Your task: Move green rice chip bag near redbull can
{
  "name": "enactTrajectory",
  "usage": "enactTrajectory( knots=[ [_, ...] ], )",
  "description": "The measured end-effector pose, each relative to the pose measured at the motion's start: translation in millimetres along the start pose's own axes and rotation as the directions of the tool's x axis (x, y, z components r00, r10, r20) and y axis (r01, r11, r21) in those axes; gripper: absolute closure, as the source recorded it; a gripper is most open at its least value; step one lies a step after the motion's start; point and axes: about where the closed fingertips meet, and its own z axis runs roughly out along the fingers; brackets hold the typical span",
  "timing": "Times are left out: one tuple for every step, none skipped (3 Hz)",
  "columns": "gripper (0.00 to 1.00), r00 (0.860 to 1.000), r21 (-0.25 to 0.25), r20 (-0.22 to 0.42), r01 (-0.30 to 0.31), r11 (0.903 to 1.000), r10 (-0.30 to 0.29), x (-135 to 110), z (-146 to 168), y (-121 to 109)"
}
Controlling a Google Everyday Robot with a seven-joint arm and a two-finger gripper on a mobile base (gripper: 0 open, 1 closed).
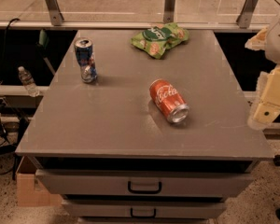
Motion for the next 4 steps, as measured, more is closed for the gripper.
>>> enactTrajectory(
  knots=[
    [0.00,1.000,0.002,0.001,0.000,1.0000,0.000,0,0,0],
    [0.00,0.999,0.025,0.030,0.017,0.9996,-0.017,-9,7,-11],
    [0.00,0.993,0.060,0.112,0.021,0.9980,-0.027,-37,37,-36],
    [0.00,0.970,0.141,0.240,-0.004,0.9900,-0.031,-82,63,-85]
  ],
)
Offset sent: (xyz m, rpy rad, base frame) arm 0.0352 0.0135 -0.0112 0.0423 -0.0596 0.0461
